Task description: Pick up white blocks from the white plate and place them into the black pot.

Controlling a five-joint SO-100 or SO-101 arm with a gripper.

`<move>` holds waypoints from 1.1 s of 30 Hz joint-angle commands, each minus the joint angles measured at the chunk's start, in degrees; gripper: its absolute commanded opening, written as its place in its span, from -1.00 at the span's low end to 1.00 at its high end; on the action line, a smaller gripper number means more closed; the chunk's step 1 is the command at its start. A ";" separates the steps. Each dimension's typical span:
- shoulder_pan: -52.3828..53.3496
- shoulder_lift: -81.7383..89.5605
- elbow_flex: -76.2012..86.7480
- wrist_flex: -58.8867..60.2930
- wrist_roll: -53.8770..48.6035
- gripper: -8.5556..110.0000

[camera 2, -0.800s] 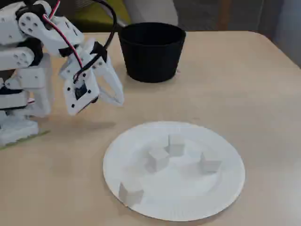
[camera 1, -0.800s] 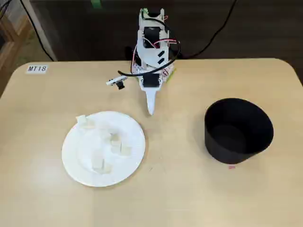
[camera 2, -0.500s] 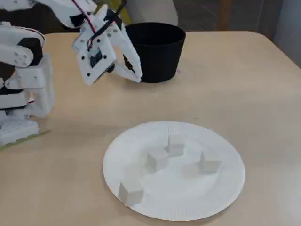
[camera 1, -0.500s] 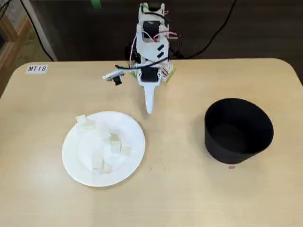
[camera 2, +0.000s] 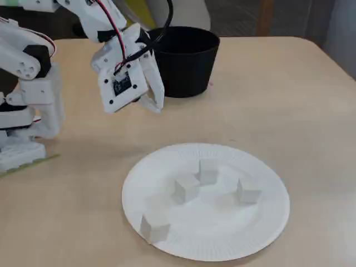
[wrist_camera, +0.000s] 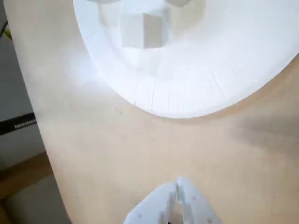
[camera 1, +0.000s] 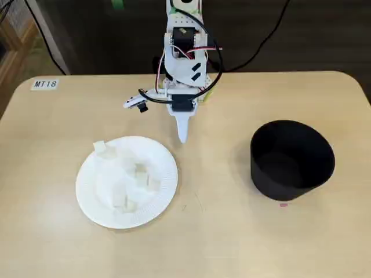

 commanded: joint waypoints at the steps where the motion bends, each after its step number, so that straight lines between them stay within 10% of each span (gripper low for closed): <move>1: 0.00 0.26 -3.08 -0.35 -0.79 -0.90; 33: 39.11 -47.20 -55.02 30.50 8.00 -0.76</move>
